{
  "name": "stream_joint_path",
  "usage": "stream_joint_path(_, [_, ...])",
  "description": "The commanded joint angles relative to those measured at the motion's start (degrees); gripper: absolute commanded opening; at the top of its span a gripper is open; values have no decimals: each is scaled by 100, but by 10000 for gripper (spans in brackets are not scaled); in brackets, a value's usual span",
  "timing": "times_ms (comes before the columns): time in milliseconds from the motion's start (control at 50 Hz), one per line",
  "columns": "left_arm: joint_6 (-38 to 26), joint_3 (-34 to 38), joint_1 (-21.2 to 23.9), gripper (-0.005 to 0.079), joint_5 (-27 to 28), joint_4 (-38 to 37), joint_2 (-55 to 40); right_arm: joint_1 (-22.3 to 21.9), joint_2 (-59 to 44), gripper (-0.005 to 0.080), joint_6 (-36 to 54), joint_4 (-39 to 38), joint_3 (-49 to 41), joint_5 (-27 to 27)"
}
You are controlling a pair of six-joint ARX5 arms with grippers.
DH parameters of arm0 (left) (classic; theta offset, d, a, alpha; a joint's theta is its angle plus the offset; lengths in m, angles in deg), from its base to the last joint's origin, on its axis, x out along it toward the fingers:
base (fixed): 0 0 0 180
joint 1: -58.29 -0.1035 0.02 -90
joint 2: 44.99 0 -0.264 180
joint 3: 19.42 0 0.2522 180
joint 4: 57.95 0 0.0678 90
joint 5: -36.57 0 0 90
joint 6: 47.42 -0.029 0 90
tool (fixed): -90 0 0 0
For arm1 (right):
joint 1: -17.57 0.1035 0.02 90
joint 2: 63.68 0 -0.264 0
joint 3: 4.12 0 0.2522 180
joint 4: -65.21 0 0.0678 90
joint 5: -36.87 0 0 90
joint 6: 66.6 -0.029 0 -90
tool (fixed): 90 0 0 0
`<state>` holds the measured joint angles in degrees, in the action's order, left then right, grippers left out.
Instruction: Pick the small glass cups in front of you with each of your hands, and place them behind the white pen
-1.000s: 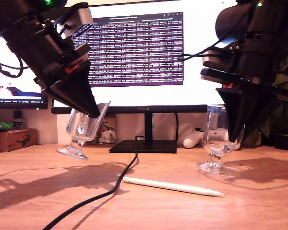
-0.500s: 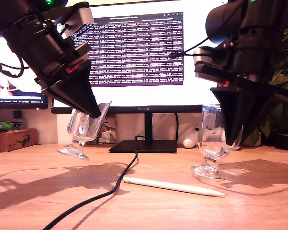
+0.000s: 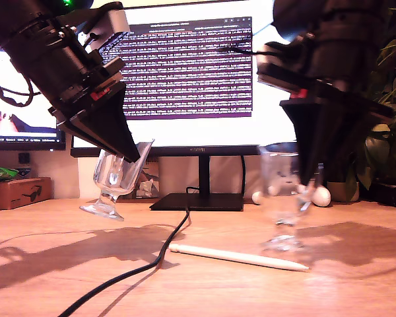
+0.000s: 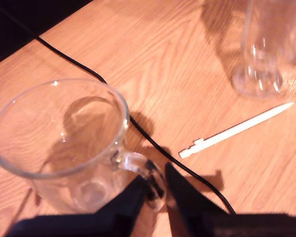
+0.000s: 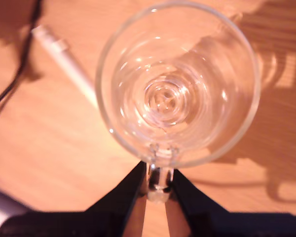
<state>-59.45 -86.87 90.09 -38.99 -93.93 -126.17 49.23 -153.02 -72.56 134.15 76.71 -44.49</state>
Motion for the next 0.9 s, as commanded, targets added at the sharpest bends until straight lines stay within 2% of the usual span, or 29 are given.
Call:
stream_joint_path(0, [-46, -74, 28, -20, 13, 122, -11, 66, 122, -13, -13, -92, 131, -20])
stream_joint_path(260, [-48, -74, 28, -20, 15, 103, -11, 94, 122, -13, -22, -175, 131, -627])
stream_joint_path(880, [-48, -74, 26, -20, 15, 107, -11, 109, 98, -13, -72, -326, 127, -603])
